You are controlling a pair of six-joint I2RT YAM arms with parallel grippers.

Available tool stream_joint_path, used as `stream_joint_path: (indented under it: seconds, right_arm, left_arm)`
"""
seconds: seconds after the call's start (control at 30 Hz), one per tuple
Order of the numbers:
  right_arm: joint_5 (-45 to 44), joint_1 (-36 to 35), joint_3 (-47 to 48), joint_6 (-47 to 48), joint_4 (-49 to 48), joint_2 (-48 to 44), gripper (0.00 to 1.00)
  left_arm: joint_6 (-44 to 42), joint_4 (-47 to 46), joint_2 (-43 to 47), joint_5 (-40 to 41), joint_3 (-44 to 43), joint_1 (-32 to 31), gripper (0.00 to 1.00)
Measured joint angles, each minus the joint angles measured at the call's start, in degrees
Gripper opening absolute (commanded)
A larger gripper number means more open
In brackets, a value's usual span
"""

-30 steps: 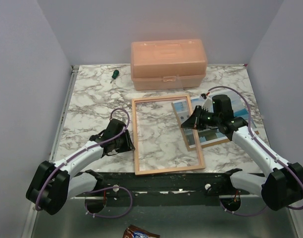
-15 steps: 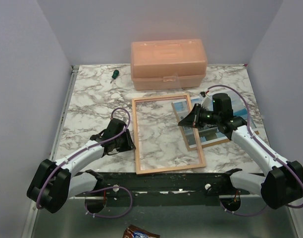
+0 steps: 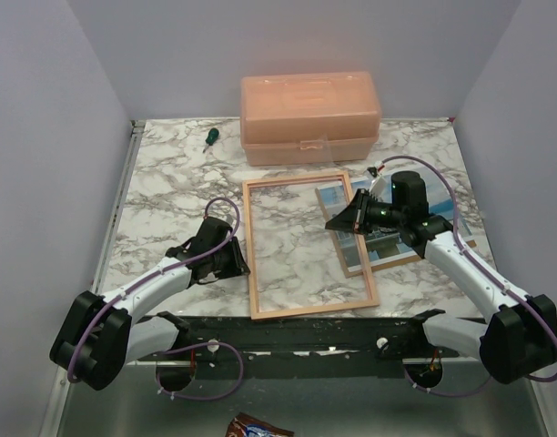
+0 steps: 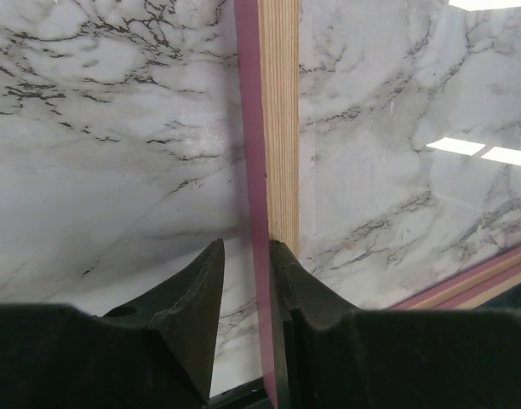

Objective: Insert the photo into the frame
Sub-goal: Place the photo frame item in the photo frame.

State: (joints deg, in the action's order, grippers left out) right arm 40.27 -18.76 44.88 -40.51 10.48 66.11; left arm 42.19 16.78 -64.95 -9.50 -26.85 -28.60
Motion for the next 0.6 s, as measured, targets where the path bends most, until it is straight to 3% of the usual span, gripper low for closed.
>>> stream_joint_path:
  seconds: [0.6]
  right_arm:
    - [2.3, 0.0, -3.7, -1.1, -6.4, -0.2, 0.01]
  left_arm:
    - [-0.3, -0.3, -0.2, -0.2, 0.0, 0.0, 0.28]
